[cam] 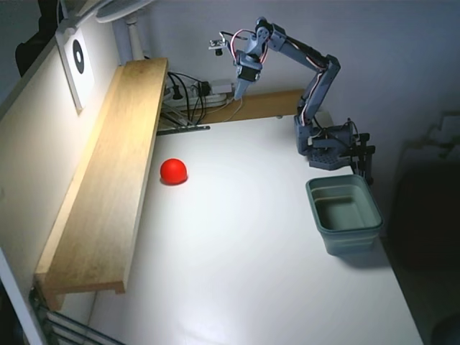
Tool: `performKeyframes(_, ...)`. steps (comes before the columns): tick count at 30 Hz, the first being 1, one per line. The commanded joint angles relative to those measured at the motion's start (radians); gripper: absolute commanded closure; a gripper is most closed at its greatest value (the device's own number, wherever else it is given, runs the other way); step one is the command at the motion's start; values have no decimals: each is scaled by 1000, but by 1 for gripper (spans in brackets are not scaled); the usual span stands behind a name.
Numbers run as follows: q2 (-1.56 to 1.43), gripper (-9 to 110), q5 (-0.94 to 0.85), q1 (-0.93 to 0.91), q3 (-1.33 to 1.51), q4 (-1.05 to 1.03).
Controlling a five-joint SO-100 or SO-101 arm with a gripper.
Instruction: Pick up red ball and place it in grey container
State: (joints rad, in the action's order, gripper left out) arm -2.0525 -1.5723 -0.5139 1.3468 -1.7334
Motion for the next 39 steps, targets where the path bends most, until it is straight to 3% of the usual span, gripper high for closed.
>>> performKeyframes(1,-29,104,2,-10,-25,-12)
performKeyframes(10,-29,104,2,-10,-25,-12)
performKeyframes(11,-29,63,2,-10,-25,-12)
performKeyframes(39,-29,63,2,-10,-25,-12)
